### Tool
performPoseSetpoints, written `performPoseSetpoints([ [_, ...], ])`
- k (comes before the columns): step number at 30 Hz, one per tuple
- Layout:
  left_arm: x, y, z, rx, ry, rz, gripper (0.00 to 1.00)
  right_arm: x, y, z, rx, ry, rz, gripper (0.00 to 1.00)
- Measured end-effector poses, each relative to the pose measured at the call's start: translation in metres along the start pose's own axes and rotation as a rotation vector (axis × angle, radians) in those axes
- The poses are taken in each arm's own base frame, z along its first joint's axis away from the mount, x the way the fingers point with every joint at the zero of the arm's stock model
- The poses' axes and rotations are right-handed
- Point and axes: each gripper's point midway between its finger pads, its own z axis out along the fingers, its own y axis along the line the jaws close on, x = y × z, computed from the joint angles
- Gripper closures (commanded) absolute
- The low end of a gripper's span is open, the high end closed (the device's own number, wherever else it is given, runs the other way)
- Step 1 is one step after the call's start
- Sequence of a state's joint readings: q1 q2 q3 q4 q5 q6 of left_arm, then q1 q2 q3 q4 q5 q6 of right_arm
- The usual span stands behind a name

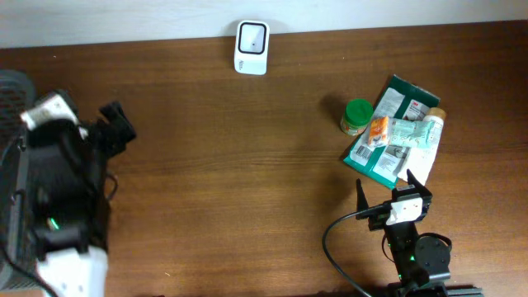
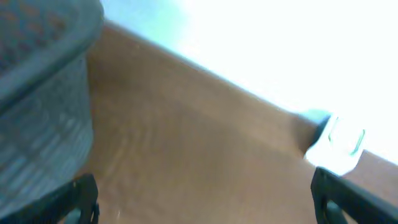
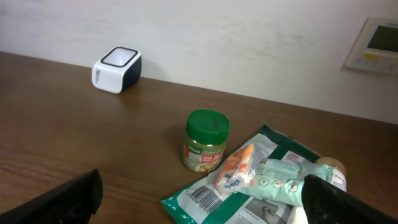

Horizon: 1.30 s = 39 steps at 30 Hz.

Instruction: Scan the item barcode

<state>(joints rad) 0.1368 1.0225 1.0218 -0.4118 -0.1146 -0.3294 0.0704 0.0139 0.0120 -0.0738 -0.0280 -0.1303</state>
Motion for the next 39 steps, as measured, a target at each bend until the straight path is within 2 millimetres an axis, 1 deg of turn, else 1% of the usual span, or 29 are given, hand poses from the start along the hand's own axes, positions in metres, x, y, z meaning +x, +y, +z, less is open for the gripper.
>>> performPoseSetpoints([
  [2, 0.007, -0.004, -0.01, 0.073, -0.09, 0.032, 0.01, 0.0, 0.0, 0.0, 0.0, 0.0, 0.0, 0.02],
  [3, 0.019, -0.005, -0.019, 0.123, -0.149, 0.054, 0.01, 0.0, 0.0, 0.0, 0.0, 0.0, 0.001, 0.02],
  [5, 0.034, -0.004, -0.032, 0.176, -0.238, 0.075, 0.01, 0.0, 0.0, 0.0, 0.0, 0.0, 0.0, 0.02],
  [7, 0.052, 0.001, -0.039, 0.197, -0.277, 0.096, 0.01, 0.0, 0.0, 0.0, 0.0, 0.0, 0.0, 0.02],
  [8, 0.068, 0.007, -0.041, 0.2, -0.291, 0.115, 0.01, 0.0, 0.0, 0.0, 0.0, 0.0, 0.001, 0.02],
  [9, 0.086, 0.011, -0.042, 0.204, -0.29, 0.14, 0.01, 0.0, 0.0, 0.0, 0.0, 0.0, 0.0, 0.02],
  [12, 0.112, 0.016, -0.044, 0.21, -0.303, 0.21, 0.01, 0.0, 0.0, 0.0, 0.0, 0.0, 0.0, 0.02],
  [14, 0.124, 0.016, -0.047, 0.222, -0.328, 0.27, 0.01, 0.0, 0.0, 0.0, 0.0, 0.0, 0.0, 0.02],
  [16, 0.131, 0.018, -0.049, 0.223, -0.355, 0.319, 0.01, 0.0, 0.0, 0.0, 0.0, 0.0, 0.0, 0.01],
  [20, 0.147, 0.023, -0.047, 0.215, -0.378, 0.378, 0.01, 0.0, 0.0, 0.0, 0.0, 0.0, 0.0, 0.02],
  [22, 0.158, 0.026, -0.044, 0.213, -0.355, 0.392, 0.01, 0.0, 0.0, 0.0, 0.0, 0.0, 0.0, 0.02],
  [24, 0.175, 0.031, -0.04, 0.204, -0.294, 0.406, 0.01, 0.0, 0.0, 0.0, 0.0, 0.0, 0.0, 0.02],
  [25, 0.178, 0.032, -0.039, 0.203, -0.286, 0.407, 0.01, 0.0, 0.0, 0.0, 0.0, 0.0, 0.0, 0.02],
  [27, 0.173, 0.031, -0.043, 0.206, -0.312, 0.407, 0.01, 0.0, 0.0, 0.0, 0.0, 0.0, 0.0, 0.02],
  [39, 0.173, 0.031, -0.043, 0.206, -0.313, 0.407, 0.01, 0.0, 0.0, 0.0, 0.0, 0.0, 0.0, 0.02],
])
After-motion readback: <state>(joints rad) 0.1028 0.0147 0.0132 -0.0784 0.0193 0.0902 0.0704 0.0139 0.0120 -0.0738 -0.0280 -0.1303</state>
